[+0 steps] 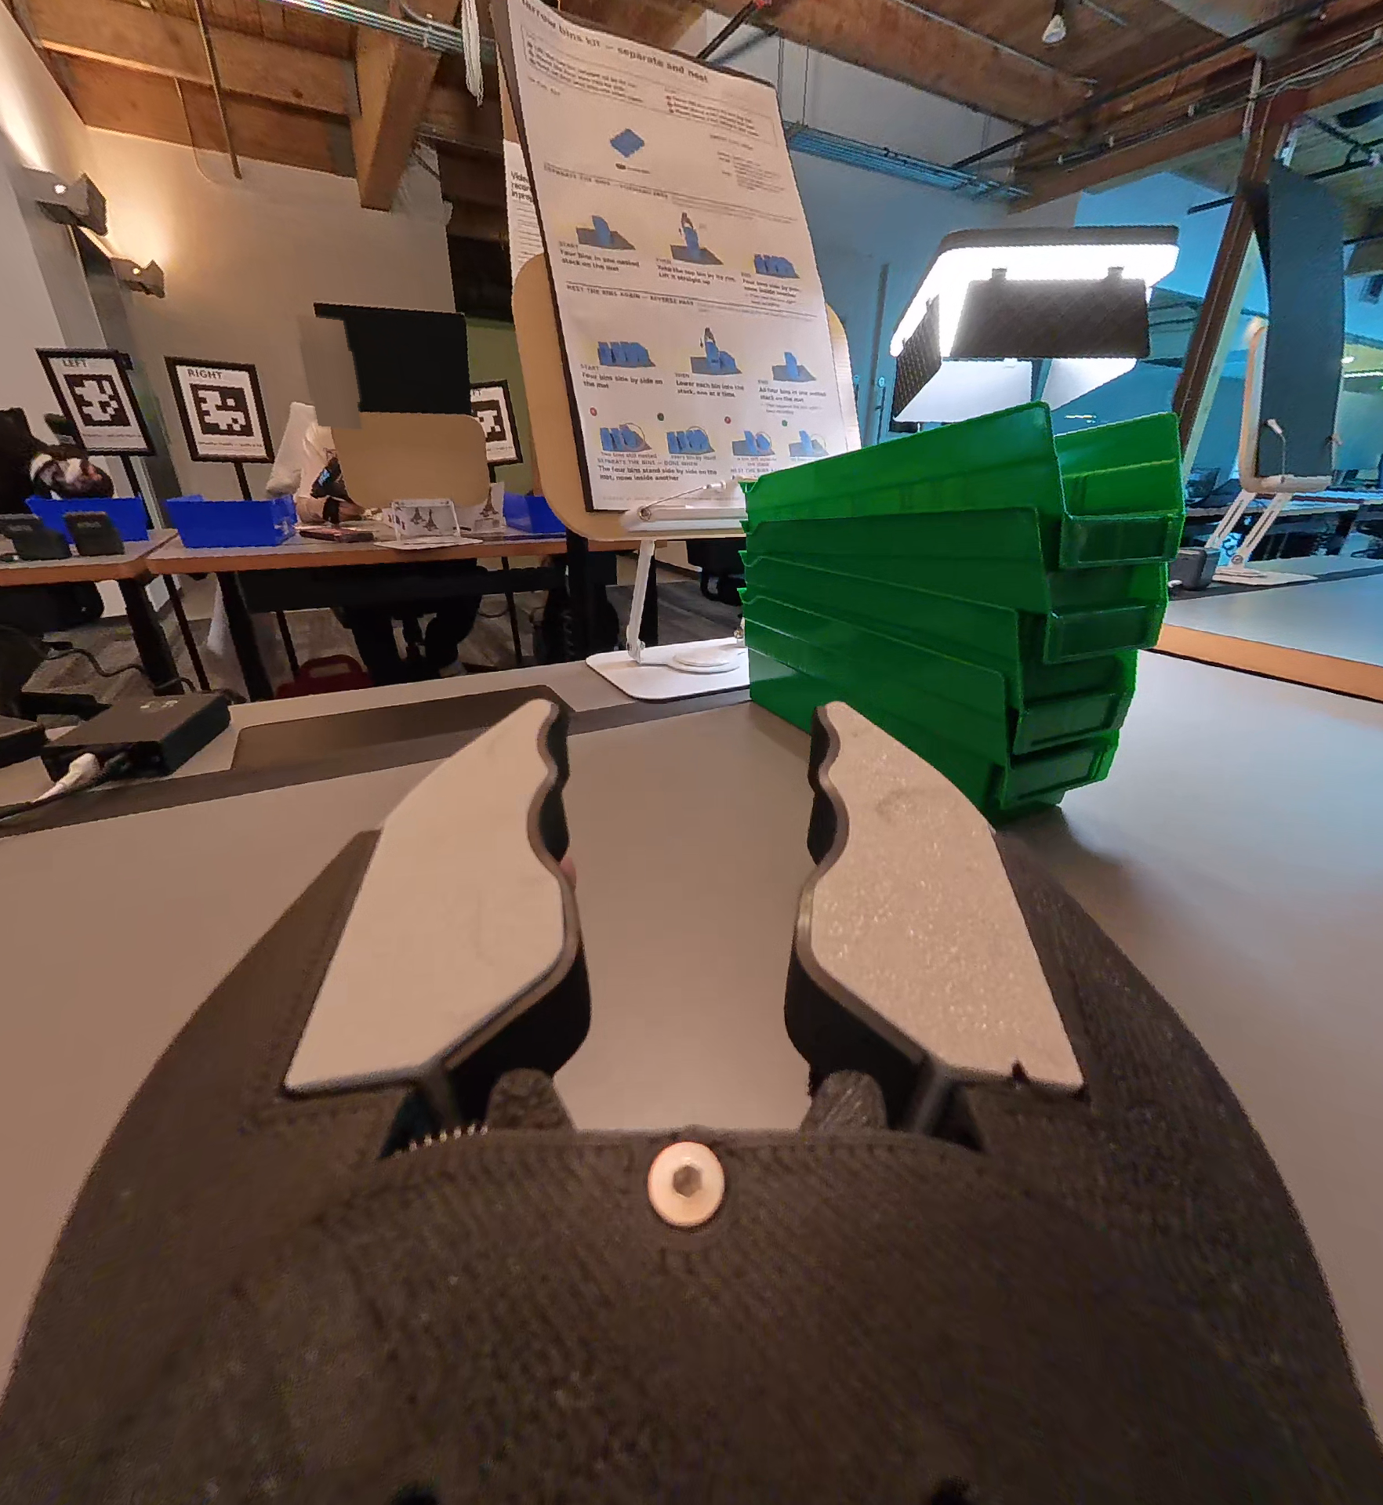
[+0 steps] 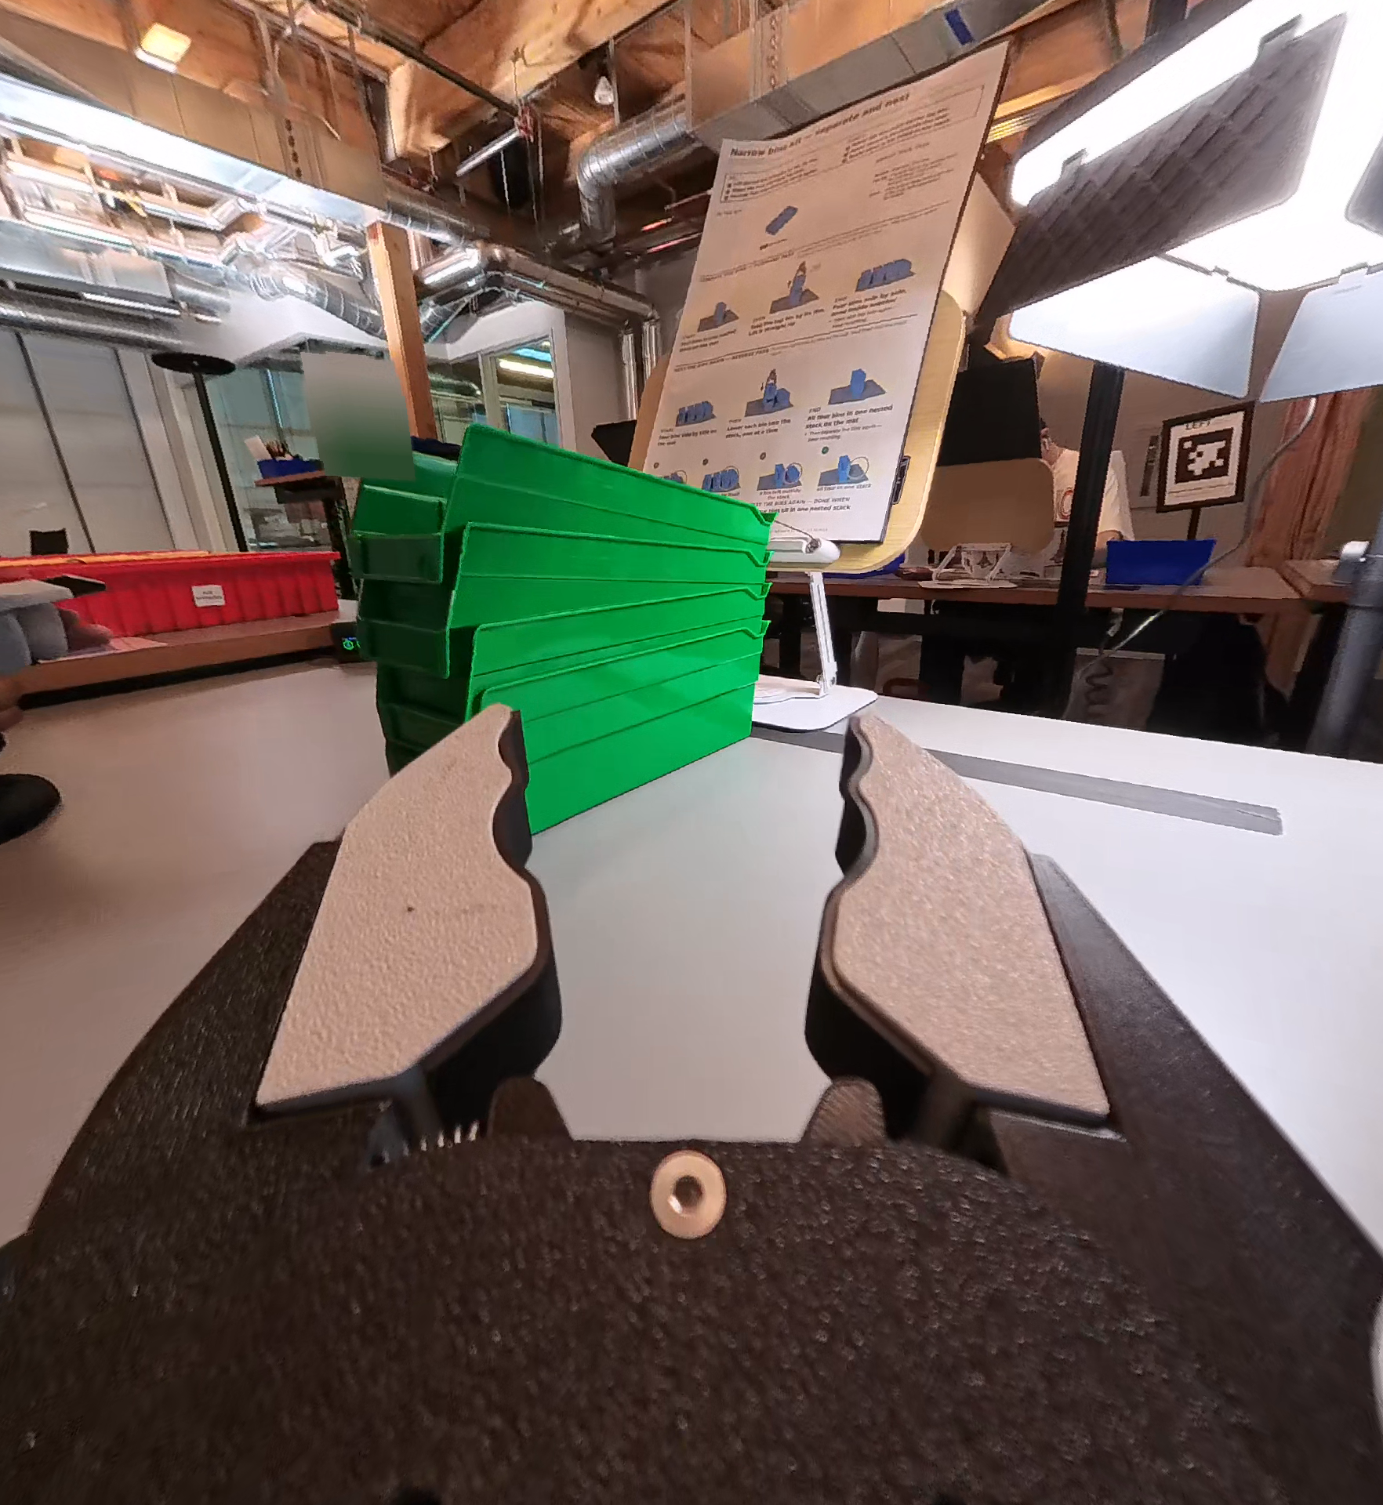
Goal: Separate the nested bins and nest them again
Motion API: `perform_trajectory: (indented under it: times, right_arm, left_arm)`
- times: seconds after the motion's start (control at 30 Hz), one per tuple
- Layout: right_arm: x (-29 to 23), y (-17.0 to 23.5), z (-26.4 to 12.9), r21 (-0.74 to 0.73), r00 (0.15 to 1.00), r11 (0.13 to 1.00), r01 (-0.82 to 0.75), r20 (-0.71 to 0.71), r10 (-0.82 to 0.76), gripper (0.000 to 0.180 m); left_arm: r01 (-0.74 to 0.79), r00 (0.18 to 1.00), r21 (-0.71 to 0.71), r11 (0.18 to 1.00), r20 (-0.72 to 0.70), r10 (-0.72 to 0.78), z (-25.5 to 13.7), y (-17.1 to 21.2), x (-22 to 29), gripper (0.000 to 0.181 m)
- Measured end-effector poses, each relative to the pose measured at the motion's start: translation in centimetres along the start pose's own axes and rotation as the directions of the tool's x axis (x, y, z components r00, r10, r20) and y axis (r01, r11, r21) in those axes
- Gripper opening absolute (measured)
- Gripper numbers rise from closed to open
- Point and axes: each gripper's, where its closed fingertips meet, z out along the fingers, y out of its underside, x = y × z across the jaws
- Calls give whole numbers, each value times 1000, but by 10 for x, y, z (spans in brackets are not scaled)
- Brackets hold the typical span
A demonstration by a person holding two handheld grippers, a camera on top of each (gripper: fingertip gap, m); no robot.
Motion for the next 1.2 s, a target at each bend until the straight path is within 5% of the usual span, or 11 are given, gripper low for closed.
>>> perform_trajectory:
  times: [0.47, 1.2]
  right_arm:
    - [-6, -24, -2, 21, 978, 992, 124, -172, -119, 73]
    - [-15, -14, 6, -35, 982, 992, 124, -138, -127, 81]
  left_arm:
    - [-25, 1000, -5, 1000, 3, 25, -1, 3, 1, 57]
    - [-32, 999, 30, 999, 2, 32, -7, -4, 0, 62]
